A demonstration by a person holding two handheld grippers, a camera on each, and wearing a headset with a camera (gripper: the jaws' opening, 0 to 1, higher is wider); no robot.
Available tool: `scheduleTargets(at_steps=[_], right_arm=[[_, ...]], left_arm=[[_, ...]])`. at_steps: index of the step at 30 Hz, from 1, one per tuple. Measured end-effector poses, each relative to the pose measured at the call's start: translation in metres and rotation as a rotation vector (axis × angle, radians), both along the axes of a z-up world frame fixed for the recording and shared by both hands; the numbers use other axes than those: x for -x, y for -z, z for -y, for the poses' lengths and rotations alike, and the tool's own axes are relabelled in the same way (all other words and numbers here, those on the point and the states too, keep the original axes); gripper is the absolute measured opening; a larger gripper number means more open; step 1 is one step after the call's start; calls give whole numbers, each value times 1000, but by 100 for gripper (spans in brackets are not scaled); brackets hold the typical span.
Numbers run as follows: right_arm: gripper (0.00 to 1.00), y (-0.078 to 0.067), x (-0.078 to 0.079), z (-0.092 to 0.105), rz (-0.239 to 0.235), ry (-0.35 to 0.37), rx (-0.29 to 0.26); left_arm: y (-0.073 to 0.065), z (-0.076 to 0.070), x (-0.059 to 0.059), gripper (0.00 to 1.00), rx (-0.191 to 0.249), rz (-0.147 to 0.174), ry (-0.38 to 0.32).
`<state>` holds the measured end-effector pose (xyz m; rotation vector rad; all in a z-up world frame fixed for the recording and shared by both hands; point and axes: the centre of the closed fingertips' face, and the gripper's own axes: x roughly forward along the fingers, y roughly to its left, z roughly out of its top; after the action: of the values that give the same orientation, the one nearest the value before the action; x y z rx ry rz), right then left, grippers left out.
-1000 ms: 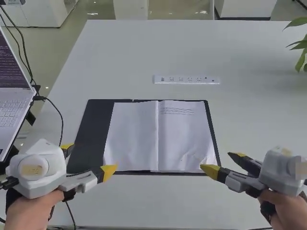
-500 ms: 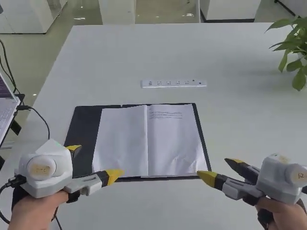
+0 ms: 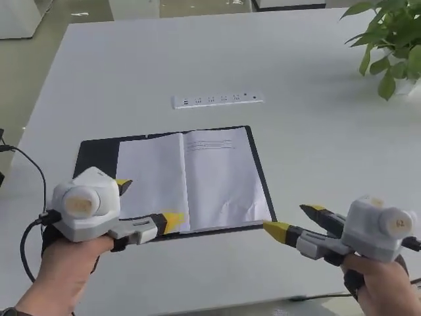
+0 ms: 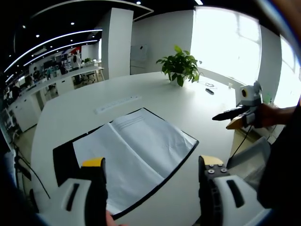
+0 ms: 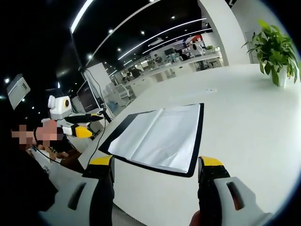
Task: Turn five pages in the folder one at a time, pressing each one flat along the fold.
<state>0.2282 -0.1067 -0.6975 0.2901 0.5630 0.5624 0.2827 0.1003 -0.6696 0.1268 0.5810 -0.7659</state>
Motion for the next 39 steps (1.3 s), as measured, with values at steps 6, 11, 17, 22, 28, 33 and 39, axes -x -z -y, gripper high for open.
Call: scheduleTargets(at_steps=[6, 11, 17, 22, 28, 33, 39], right_arm=[[71, 1, 2, -2, -10, -7, -2], [71, 6, 7, -3, -24, -18, 13], [70, 11, 11, -1, -41, -16, 6], [70, 16, 18, -1, -56, -18, -6], [70, 17, 18, 7, -66, -5, -15], [70, 16, 15, 13, -66, -3, -16], [69, 17, 13, 16, -72, 10, -31]], left_arm=[[8, 42, -14, 79, 5, -6, 70], [19, 75, -22, 78, -8, -12, 114], [38, 111, -31, 77, -9, -35, 157], [65, 138, -41, 77, -33, -61, 176], [92, 162, -44, 76, -79, -79, 191], [110, 181, -43, 75, -100, -106, 196], [133, 192, -34, 74, -183, -109, 258]])
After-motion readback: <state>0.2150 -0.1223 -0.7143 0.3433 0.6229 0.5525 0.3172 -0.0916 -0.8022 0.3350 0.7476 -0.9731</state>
